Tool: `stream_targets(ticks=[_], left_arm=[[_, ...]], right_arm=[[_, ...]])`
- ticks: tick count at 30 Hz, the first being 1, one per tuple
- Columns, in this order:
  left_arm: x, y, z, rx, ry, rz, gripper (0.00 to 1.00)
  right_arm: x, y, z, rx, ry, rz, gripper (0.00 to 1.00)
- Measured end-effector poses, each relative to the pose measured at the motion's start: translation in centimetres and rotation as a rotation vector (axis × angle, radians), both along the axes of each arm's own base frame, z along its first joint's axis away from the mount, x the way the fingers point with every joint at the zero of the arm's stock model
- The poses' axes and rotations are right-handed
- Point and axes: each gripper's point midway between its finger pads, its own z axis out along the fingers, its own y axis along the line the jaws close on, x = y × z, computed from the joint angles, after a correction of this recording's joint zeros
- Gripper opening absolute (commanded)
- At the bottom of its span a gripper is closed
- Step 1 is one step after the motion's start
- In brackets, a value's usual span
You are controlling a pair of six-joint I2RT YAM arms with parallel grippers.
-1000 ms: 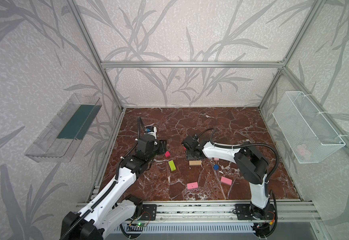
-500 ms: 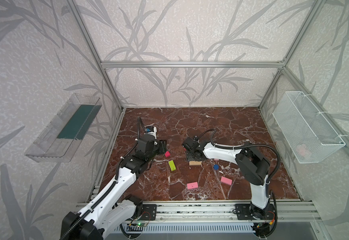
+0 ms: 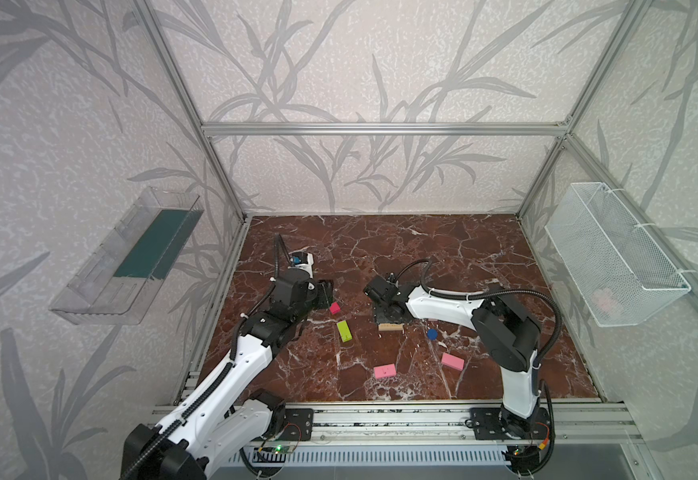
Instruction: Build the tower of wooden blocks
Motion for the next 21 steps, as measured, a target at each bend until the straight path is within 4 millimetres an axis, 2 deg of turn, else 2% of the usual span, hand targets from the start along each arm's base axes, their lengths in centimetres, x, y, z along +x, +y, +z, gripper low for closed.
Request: stream_targets(ticks=[21], left_arm=[[-0.11,0.03,-0.25,-0.004,0.006,0.003,0.49]], right_arm=[[-0.35,-0.02,-0.03,-0.003,0.002,0.006,0.61]])
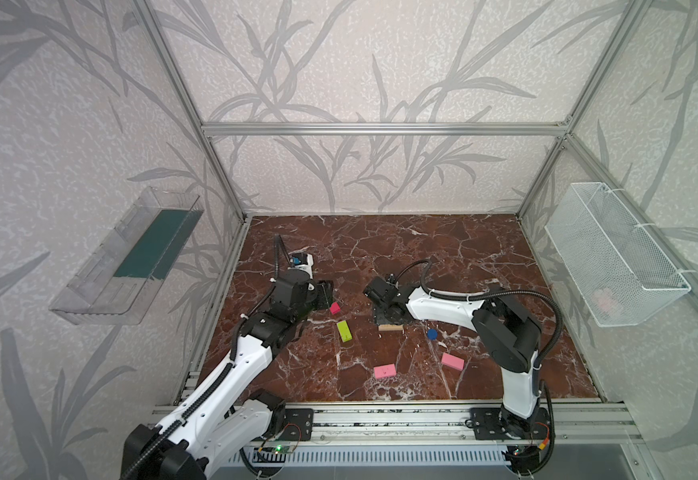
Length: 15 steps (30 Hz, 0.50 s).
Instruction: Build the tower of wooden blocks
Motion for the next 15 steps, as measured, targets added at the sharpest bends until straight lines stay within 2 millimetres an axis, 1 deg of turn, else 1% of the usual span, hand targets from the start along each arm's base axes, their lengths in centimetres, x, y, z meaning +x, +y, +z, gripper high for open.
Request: stream_targets(ticks=[9,15], left_arm=[[0.0,0.0,0.0,0.0,0.0,0.0,0.49],[0.0,0.0,0.0,0.0,0.0,0.0,0.49]], right_arm=[[-0.06,0.01,-0.01,-0.001,0.001,0.002,0.66],[-0.08,-0.02,0.0,-0.001,0.001,0.002,0.67]])
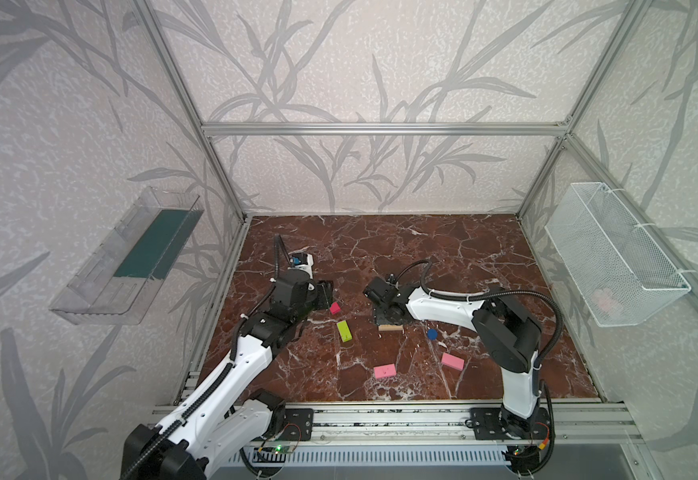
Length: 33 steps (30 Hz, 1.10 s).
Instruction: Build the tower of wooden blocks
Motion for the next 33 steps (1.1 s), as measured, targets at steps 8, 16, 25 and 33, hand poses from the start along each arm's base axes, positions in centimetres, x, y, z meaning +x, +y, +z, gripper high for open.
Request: stream_targets(ticks=[8,16,25,33], left_arm=[[0.0,-0.01,0.0,0.0,0.0,0.0,0.49],[0.0,-0.01,0.0,0.0,0.0,0.0,0.49],[0.0,-0.01,0.0,0.0,0.0,-0.001,0.49],[0.0,-0.01,0.0,0.0,0.0,-0.001,0.49]], right_arm=[[-0.19,-0.04,0.05,-0.002,0.005,0.003,0.7],[-0.4,-0.13,0.02,-0.005,0.014,0.005,0.74],[-0.48,-0.22,0.02,-0.009,0.017,0.005,0.8],[-0.8,-0.61,-0.14,-0.026,0.031,0.005,0.88]])
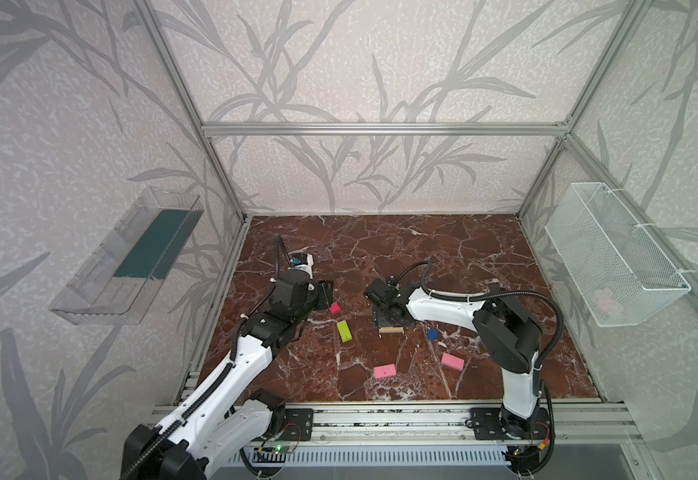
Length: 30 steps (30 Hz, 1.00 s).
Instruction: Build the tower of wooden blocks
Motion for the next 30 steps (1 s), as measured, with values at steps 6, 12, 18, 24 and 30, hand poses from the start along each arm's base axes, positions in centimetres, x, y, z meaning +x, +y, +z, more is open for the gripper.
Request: stream_targets(ticks=[6,12,18,24,30], left_arm=[[0.0,0.0,0.0,0.0,0.0,0.0,0.49],[0.0,0.0,0.0,0.0,0.0,0.0,0.49],[-0.1,-0.2,0.0,-0.011,0.004,-0.005,0.48],[0.0,-1.5,-0.3,-0.063,0.026,-0.051,0.31],[0.0,-3.8,-2.9,-0.127,0.139,-0.132,0.0]], right_arm=[[0.0,-0.1,0.0,-0.002,0.001,0.0,0.94],[0.0,0.0,0.6,0.009,-0.007,0.0,0.98],[0.3,0.4,3.4,0.065,-0.053,0.001,0.99],[-0.2,-0.5,7.4,0.147,-0.134,0.0,0.96],[-1.4,-3.1,9.3,0.213,-0.208,0.007,0.68]])
